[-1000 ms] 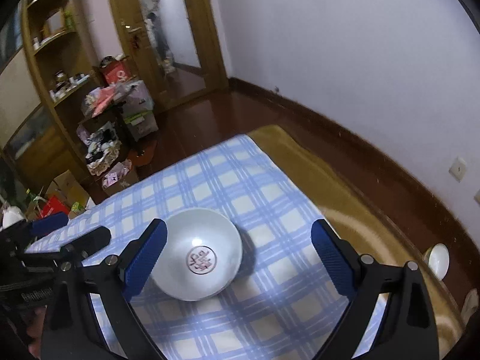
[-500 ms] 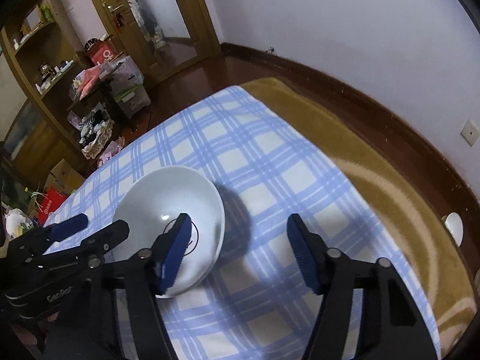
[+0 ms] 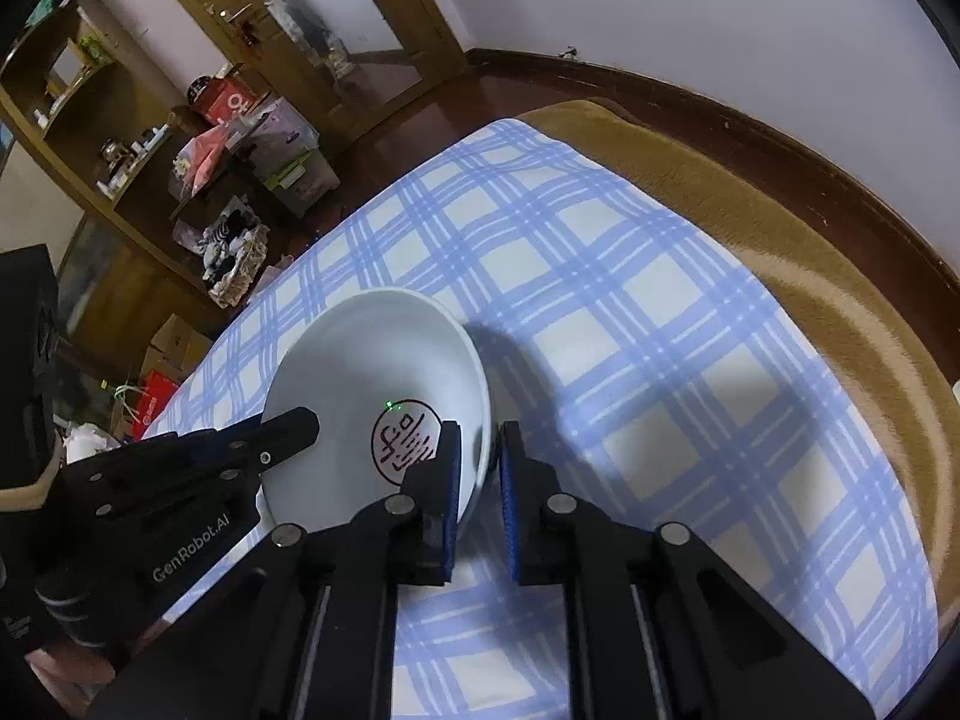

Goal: Organize plates and bowls
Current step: 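Close both grippers on the red-patterned bowl rim and lift it, then carry the red-patterned bowl between both grippers toward the nested white bowls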

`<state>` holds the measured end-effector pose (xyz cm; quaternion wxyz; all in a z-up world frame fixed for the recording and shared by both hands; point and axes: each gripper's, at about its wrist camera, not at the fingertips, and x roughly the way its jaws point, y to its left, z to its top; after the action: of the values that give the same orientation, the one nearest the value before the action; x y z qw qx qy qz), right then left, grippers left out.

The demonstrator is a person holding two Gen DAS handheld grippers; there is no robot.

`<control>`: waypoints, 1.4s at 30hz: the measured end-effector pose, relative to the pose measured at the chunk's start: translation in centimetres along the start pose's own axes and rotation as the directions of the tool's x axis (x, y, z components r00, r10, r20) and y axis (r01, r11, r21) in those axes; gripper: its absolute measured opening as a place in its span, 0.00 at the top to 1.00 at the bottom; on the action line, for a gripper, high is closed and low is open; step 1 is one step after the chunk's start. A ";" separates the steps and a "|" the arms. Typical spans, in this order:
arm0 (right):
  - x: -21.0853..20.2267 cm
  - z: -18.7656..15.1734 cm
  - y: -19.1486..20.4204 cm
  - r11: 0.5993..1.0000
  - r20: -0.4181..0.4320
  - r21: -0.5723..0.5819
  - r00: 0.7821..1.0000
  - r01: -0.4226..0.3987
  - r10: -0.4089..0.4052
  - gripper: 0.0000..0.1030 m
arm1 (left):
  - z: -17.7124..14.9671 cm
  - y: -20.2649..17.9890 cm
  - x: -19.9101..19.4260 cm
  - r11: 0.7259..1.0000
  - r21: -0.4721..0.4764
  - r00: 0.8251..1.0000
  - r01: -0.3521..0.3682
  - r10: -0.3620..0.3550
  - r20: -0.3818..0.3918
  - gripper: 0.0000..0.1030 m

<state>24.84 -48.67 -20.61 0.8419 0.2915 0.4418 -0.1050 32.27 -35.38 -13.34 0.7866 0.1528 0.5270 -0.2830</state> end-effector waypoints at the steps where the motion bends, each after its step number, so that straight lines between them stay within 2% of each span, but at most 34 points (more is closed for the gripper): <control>1: 0.0 -0.1 0.0 1.000 0.001 0.005 1.000 0.002 -0.002 0.88 | 0.0 0.0 0.0 1.000 -0.002 1.000 -0.002 0.002 -0.002 0.91; 8: -1.1 -0.7 1.0 0.999 0.012 -0.023 0.999 0.036 -0.036 0.90 | -0.9 0.4 -1.3 0.999 -0.036 1.000 0.012 -0.012 -0.007 0.92; 16: -3.7 -1.8 2.1 0.999 0.046 -0.046 0.999 0.023 -0.021 0.91 | -2.3 0.4 -4.7 0.999 -0.049 1.000 0.000 0.001 0.018 0.92; 20: -5.2 -2.8 3.7 0.996 0.061 -0.084 0.998 0.025 -0.020 0.90 | -3.6 1.4 -6.3 0.995 -0.096 1.000 -0.002 0.004 0.022 0.91; 29: -7.1 -6.0 7.9 0.984 0.046 -0.173 0.998 -0.039 0.047 0.90 | -8.4 4.7 -11.1 0.981 -0.183 0.998 -0.057 0.064 0.030 0.91; 32: -7.9 -7.2 10.1 0.972 0.052 -0.233 0.997 -0.042 0.056 0.90 | -10.0 6.5 -12.5 0.971 -0.233 0.998 -0.055 0.063 0.026 0.91; 42: -10.5 -11.7 16.9 0.928 0.048 -0.355 0.989 -0.113 0.139 0.90 | -15.7 11.0 -18.1 0.934 -0.330 0.987 -0.134 0.155 0.039 0.89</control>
<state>18.03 -29.08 -10.57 0.9008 0.1602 0.4031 0.0195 22.11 -12.99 -3.64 0.8363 0.0497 0.5283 -0.1380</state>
